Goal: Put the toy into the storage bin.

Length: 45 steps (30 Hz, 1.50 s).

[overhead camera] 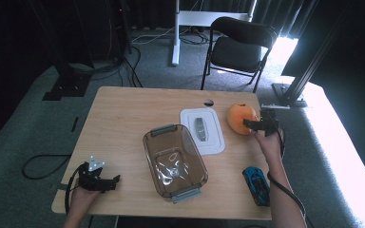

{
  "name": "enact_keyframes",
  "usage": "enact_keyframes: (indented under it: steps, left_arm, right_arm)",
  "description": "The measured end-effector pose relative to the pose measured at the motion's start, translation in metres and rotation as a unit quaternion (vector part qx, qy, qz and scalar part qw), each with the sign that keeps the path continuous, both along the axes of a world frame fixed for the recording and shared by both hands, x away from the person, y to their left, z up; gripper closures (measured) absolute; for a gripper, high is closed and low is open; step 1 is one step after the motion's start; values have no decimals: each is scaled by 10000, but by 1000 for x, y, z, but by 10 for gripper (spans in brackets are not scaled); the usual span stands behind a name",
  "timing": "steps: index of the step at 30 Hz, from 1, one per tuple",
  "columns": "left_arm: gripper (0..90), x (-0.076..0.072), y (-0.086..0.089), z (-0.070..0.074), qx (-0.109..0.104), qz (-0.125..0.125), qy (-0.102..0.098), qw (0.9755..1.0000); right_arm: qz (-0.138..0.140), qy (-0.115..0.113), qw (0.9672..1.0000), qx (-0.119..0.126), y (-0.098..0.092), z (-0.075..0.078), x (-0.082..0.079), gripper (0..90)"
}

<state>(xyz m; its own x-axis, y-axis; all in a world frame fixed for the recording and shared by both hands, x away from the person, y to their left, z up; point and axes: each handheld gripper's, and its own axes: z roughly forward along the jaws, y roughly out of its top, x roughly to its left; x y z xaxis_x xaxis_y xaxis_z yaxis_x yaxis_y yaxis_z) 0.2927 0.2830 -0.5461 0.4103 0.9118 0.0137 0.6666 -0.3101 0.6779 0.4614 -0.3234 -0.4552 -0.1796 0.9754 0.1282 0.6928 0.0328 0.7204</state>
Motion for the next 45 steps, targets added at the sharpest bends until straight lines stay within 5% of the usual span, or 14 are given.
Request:
enact_keyframes:
  steps: [11,13,16,21,26,29,38,45]
  left_arm:
    - [1,-1,1,-1,-11,-45,-32,10000]
    - [1,-2,0,-1,-17,-29,-33,10000]
    - [1,-2,1,-1,-20,-37,-32,10000]
    - [1,-2,1,-1,-19,-38,-31,10000]
    - [1,-2,1,-1,-22,-37,-32,10000]
    - [1,-2,1,-1,-20,-37,-31,10000]
    - [1,-2,1,-1,-20,-44,-32,10000]
    - [1,-2,0,-1,-18,-42,-34,10000]
  right_arm:
    - [-127,151,9998,64,-3,-5,23,138]
    - [-216,192,9994,-196,-1,-9,26,144]
    - [-114,337,9992,-197,1,-16,30,137]
    - [-101,251,9995,-134,2,-22,30,137]
    - [202,469,9975,-482,10,-28,31,137]
    - [121,438,9985,-299,7,-31,31,130]
    - [255,324,9987,-307,11,-40,33,119]
    - [303,199,9985,-401,13,-44,31,310]
